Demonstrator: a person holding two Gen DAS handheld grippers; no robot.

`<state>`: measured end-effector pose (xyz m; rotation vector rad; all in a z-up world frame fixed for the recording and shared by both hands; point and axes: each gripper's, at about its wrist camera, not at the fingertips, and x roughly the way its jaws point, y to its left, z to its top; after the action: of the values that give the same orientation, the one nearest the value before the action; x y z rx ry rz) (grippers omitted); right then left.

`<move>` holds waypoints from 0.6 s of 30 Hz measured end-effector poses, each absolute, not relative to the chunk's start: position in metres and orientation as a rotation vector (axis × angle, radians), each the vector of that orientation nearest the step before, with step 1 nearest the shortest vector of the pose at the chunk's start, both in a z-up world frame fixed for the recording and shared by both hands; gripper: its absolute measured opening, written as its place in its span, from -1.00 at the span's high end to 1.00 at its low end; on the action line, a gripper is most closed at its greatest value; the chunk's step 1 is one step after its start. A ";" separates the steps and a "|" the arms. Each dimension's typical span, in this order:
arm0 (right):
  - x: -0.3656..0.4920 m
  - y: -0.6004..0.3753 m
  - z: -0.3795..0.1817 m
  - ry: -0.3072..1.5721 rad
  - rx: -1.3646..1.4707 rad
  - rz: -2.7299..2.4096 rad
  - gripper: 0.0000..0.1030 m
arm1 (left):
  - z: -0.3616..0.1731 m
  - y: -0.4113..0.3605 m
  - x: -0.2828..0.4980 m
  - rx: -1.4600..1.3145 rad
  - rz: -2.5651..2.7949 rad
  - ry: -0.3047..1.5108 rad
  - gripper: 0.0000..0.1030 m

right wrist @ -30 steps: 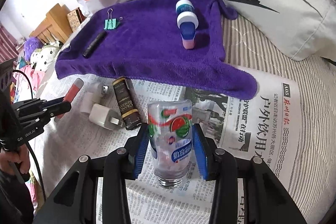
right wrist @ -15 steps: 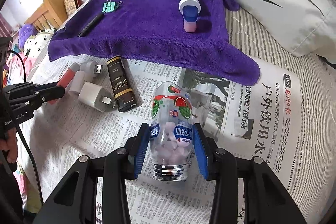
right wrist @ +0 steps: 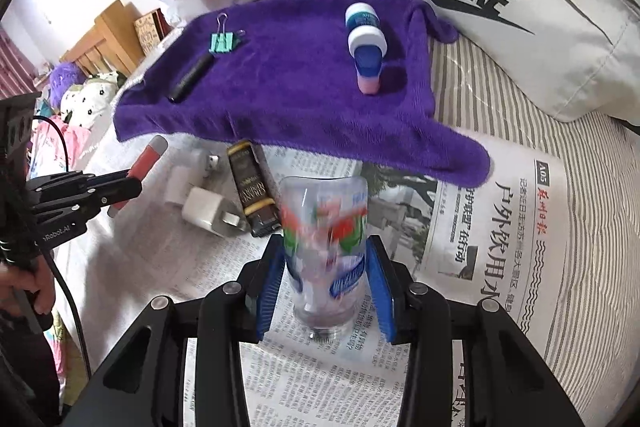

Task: Organize rigid objects
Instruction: 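Lower the highlighter onto the towel while the right gripper sets the mint bottle there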

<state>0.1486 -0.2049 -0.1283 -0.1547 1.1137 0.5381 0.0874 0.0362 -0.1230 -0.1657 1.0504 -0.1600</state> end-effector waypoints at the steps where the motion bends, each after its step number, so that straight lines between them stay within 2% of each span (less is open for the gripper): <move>1: 0.150 -0.204 -0.126 1.108 -0.147 0.545 0.21 | -0.121 0.037 0.088 -0.171 -0.166 1.047 0.76; 18: 0.157 -0.199 -0.101 1.068 -0.111 0.581 0.22 | -0.104 0.037 0.099 -0.169 -0.178 1.015 0.76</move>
<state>0.1569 -0.1989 -0.1009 -0.1111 1.0683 0.5811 0.0991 0.0369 -0.1039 -0.1693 1.0154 -0.1776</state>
